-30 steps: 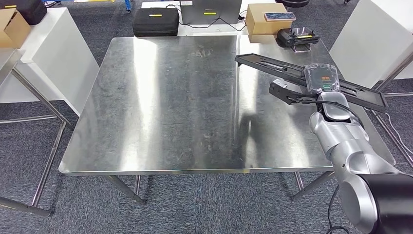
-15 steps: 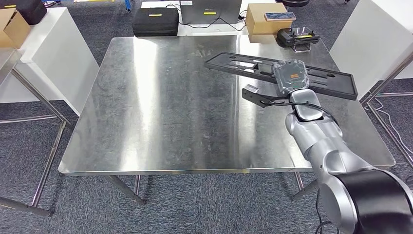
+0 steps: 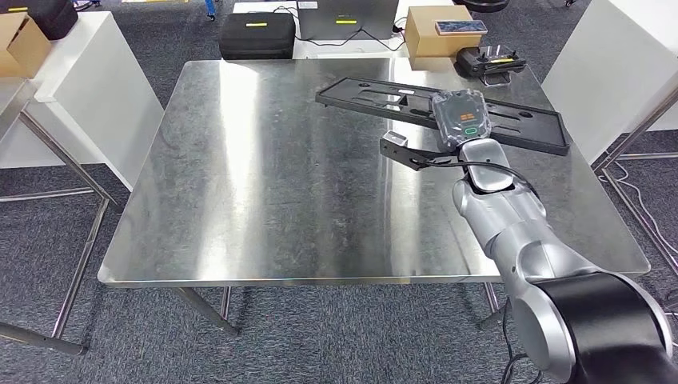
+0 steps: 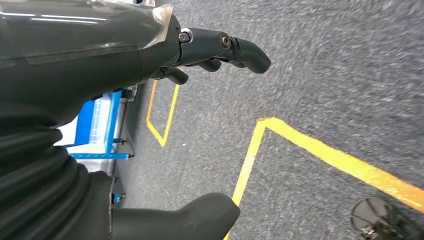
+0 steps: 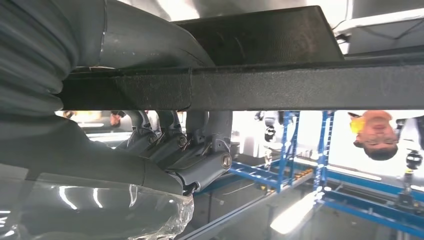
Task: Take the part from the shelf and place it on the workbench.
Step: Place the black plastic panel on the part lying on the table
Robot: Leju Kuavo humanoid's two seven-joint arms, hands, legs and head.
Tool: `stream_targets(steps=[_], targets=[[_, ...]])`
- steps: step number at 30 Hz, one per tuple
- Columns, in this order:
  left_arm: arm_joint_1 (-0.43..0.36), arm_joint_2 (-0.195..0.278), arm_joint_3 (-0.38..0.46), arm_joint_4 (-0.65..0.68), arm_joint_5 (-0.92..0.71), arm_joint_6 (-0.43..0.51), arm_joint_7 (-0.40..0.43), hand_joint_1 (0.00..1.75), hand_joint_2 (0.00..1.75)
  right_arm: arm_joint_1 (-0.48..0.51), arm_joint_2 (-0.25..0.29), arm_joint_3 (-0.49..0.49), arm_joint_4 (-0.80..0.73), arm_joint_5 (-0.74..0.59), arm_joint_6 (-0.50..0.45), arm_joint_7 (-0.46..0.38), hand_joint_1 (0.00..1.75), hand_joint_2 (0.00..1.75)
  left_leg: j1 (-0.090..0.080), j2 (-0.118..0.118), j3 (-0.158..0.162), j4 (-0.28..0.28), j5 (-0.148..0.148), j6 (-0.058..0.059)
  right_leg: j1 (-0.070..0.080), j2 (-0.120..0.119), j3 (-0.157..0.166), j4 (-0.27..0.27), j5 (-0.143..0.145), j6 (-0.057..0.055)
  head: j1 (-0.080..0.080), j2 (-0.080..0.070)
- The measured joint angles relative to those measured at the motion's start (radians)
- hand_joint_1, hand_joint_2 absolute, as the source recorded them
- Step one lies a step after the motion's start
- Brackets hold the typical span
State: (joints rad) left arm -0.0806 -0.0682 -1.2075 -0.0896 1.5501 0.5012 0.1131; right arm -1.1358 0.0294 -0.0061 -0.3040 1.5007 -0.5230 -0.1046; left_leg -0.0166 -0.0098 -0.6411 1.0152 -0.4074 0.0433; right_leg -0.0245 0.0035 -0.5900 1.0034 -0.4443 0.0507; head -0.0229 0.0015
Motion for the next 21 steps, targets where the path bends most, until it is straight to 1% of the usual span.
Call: stream_targets(steps=[7, 9, 11, 13, 15, 17, 21], targets=[[0.000, 0.020, -0.010, 0.001, 0.000, -0.011, -0.081, 0.00, 1.75, -0.006, -0.052, -0.010, 0.000, 0.006, 0.009, 0.015, 1.75, 1.75, 0.000, 0.000, 0.000, 0.000, 0.000, 0.000, -0.001, 0.000, 0.000, 0.000, 0.000, 0.000, 0.000, 0.000], [0.000, 0.028, -0.014, 0.003, 0.000, -0.013, -0.118, 0.00, 1.75, -0.005, -0.068, -0.016, 0.000, 0.012, 0.014, 0.018, 1.75, 1.75, 0.000, 0.000, 0.000, 0.000, 0.000, 0.000, -0.001, 0.000, 0.000, 0.000, 0.000, 0.000, 0.000, 0.000], [0.000, 0.034, -0.008, 0.004, 0.001, -0.013, -0.175, 0.00, 1.75, -0.002, -0.084, -0.020, 0.000, 0.016, 0.016, 0.018, 1.75, 1.75, 0.000, 0.000, 0.000, 0.000, 0.000, 0.000, -0.001, 0.000, 0.000, 0.000, 0.000, 0.000, 0.000, 0.000], [0.000, 0.040, 0.007, 0.005, 0.001, -0.020, -0.236, 0.00, 1.75, 0.002, -0.099, -0.025, 0.000, 0.018, 0.016, 0.014, 0.87, 1.75, 0.000, 0.000, 0.000, 0.000, 0.000, 0.000, -0.001, 0.000, 0.000, 0.000, 0.000, 0.000, 0.000, 0.000], [0.000, 0.044, 0.031, 0.006, 0.002, -0.038, -0.277, 0.00, 1.75, 0.007, -0.112, -0.031, 0.000, 0.019, 0.016, 0.012, 0.00, 1.75, 0.000, 0.000, 0.000, 0.000, 0.000, 0.000, -0.001, 0.000, 0.000, 0.000, 0.000, 0.000, 0.000, 0.000], [0.000, 0.047, 0.056, 0.006, 0.002, -0.058, -0.292, 0.00, 1.75, 0.011, -0.121, -0.037, 0.000, 0.019, 0.018, 0.012, 0.00, 1.75, 0.000, 0.000, 0.000, 0.000, 0.000, 0.000, -0.001, 0.000, 0.000, 0.000, 0.000, 0.000, 0.000, 0.000], [0.000, 0.047, 0.085, 0.006, 0.002, -0.092, -0.289, 0.00, 1.75, 0.024, -0.136, -0.055, 0.000, 0.005, 0.024, 0.009, 0.00, 1.75, 0.000, 0.000, 0.000, 0.000, 0.000, 0.001, -0.001, 0.000, 0.000, 0.000, 0.000, 0.000, 0.000, 0.000]])
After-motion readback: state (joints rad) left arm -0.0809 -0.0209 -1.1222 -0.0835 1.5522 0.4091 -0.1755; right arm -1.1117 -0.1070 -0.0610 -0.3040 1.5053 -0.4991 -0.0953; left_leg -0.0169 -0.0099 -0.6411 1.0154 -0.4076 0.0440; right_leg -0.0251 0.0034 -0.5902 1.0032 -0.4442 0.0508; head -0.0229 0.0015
